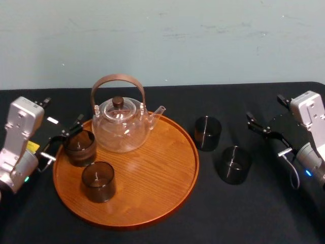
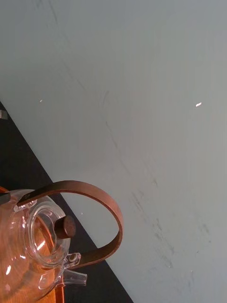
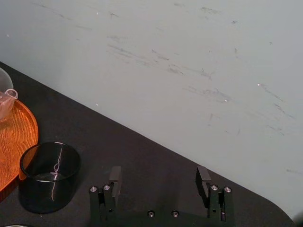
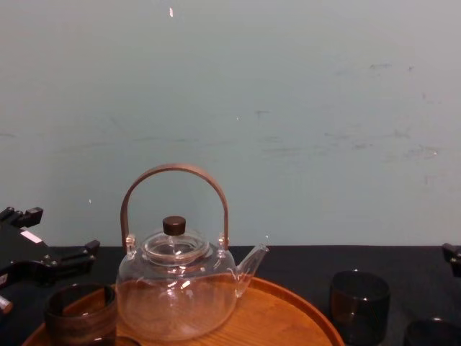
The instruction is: Pick up the glass from the table and place it on the tray.
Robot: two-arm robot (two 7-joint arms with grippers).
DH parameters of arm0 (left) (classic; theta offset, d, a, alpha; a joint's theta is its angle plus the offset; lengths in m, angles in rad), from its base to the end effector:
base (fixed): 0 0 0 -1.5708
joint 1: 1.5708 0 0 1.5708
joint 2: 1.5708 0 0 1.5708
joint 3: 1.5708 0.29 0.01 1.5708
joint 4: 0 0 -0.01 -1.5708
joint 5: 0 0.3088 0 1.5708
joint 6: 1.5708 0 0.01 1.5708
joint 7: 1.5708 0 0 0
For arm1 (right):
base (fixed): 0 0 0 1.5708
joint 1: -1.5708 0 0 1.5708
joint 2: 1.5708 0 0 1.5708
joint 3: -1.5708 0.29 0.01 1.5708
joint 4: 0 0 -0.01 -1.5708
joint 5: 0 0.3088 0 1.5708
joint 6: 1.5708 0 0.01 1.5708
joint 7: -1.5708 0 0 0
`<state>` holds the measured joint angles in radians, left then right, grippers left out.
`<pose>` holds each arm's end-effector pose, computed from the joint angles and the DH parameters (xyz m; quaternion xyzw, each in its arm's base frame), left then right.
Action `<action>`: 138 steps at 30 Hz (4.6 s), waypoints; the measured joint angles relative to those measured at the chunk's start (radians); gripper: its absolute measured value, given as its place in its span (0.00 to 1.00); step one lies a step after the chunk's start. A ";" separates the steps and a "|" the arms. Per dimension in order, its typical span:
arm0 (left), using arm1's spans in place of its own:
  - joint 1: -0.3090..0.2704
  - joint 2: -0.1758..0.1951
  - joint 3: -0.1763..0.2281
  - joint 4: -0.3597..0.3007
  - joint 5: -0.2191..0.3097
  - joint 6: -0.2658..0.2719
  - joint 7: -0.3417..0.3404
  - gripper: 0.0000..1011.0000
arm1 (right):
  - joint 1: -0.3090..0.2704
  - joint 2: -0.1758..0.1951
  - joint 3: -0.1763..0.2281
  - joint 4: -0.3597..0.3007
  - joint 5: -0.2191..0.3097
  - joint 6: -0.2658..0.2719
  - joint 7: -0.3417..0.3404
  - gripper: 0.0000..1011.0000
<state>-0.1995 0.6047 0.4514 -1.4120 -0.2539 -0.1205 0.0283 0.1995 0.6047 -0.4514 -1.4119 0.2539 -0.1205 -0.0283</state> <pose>0.3581 0.0827 -0.3023 0.1415 -0.1325 0.5799 0.7913 0.3581 -0.0827 -0.3023 -0.1415 -0.1324 -0.5799 0.7913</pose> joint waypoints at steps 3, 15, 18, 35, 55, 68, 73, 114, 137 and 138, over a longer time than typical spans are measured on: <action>0.000 0.000 0.000 0.000 0.000 0.000 0.000 0.99 | 0.000 0.000 0.000 0.000 0.000 0.000 0.000 0.99; 0.000 0.000 0.000 0.000 0.000 0.000 0.000 0.99 | -0.050 0.029 0.007 -0.073 -0.063 -0.002 0.004 0.99; 0.000 0.000 0.000 0.000 0.000 0.000 0.000 0.99 | -0.084 0.050 0.018 -0.118 -0.067 -0.002 0.011 0.99; 0.000 0.000 0.000 0.000 0.000 0.000 0.000 0.99 | -0.316 0.156 0.069 -0.360 -0.077 0.006 0.040 0.99; 0.000 0.000 0.000 0.000 0.000 0.000 0.000 0.99 | -0.380 0.136 0.116 -0.353 0.008 0.013 0.143 0.99; 0.000 0.000 0.000 0.000 0.000 0.000 0.000 0.99 | -0.369 0.095 0.133 -0.299 0.047 0.028 0.214 0.99; 0.000 0.000 0.000 0.000 0.000 0.000 0.000 0.99 | -0.364 0.080 0.138 -0.280 0.047 0.028 0.228 0.99; 0.000 0.000 0.000 0.000 0.000 0.000 0.000 0.99 | -0.245 -0.058 0.161 -0.085 0.023 0.039 0.385 0.99; 0.000 0.000 0.000 0.000 0.000 0.000 0.000 0.99 | -0.148 -0.133 0.157 0.042 -0.019 0.022 0.463 0.99; 0.000 0.000 0.000 0.000 0.000 0.000 0.000 0.99 | -0.146 -0.135 0.156 0.047 -0.020 0.020 0.466 0.99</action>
<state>-0.1995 0.6047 0.4513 -1.4120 -0.2539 -0.1205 0.0283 0.0538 0.4694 -0.2954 -1.3651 0.2343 -0.1007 0.4377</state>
